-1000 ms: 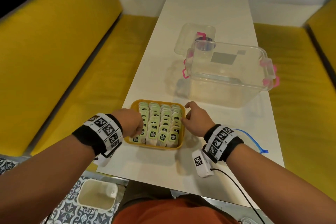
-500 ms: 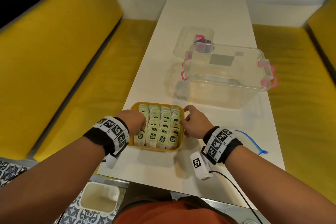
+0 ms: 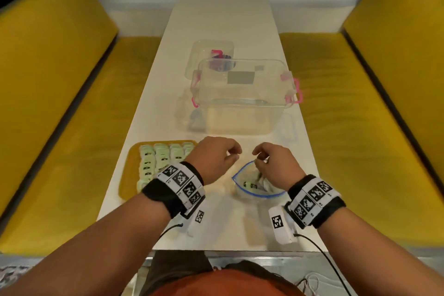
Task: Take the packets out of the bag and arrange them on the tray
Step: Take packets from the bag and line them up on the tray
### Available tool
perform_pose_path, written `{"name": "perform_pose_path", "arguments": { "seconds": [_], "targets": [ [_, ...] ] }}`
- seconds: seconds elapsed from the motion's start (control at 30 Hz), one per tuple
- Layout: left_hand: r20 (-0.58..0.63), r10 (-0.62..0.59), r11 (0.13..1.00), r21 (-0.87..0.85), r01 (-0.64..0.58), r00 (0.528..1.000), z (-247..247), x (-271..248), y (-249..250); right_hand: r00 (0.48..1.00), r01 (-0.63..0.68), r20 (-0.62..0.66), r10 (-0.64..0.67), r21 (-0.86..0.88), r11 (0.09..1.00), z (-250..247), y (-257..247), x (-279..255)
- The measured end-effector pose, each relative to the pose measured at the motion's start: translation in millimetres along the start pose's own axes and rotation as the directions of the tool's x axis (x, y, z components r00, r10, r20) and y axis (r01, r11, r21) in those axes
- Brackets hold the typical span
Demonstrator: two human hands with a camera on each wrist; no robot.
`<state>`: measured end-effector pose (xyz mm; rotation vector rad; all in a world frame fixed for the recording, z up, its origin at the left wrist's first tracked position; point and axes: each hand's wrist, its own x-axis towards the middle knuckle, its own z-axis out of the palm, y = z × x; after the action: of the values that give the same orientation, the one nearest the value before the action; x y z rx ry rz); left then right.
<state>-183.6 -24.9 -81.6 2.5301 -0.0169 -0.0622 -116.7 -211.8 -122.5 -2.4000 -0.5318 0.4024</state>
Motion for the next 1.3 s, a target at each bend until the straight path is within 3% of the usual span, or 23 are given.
{"name": "perform_pose_path", "arguments": {
  "seconds": [0.13, 0.27, 0.4, 0.53, 0.63, 0.8, 0.87, 1.1, 1.3],
  "targets": [
    [0.16, 0.033, 0.995, 0.091, -0.048, 0.987, 52.3, 12.5, 19.1, 0.999, -0.042, -0.003, 0.042, -0.153, 0.987, -9.8, 29.3, -26.8],
    [0.269, -0.068, 0.964, 0.267, -0.006, 0.961, 84.7, 18.5, 27.9, 0.988, -0.135, 0.031, 0.152, -0.314, 0.94, -7.4, 50.9, -45.2],
    [0.282, -0.178, 0.939, 0.334, 0.077, 0.943, 100.0, 21.4, 26.5, 0.979, -0.181, 0.059, 0.197, -0.205, 0.962, 0.6, 68.3, -54.7],
    [0.224, -0.255, 0.964, 0.135, 0.229, 0.941, 107.8, 21.0, 23.7, 0.985, -0.161, 0.049, 0.166, -0.097, 0.982, 11.4, 80.2, -61.0],
    [0.127, -0.246, 0.969, 0.054, 0.24, 0.961, 111.1, 19.2, 24.9, 0.986, -0.16, 0.029, 0.162, -0.051, 0.986, 14.1, 86.1, -62.2],
    [0.209, -0.222, 0.922, 0.364, 0.135, 0.952, 110.7, 17.2, 40.5, 0.984, -0.17, 0.043, 0.172, -0.036, 0.985, 14.5, 88.0, -60.5],
    [0.225, -0.198, 0.907, 0.41, 0.091, 0.954, 110.0, 17.4, 44.2, 0.983, -0.172, 0.053, 0.174, -0.042, 0.984, 14.2, 87.7, -59.4],
    [0.116, -0.216, 0.966, 0.173, 0.195, 0.969, 84.1, 25.0, 58.8, 0.993, -0.114, -0.039, 0.108, -0.207, 0.972, 5.9, 82.1, -58.6],
    [0.126, -0.186, 0.981, -0.035, 0.192, 0.974, 59.5, 31.8, 78.1, 0.992, 0.082, -0.094, -0.085, -0.037, 0.996, -1.3, 67.1, -53.6]
  ]
}}
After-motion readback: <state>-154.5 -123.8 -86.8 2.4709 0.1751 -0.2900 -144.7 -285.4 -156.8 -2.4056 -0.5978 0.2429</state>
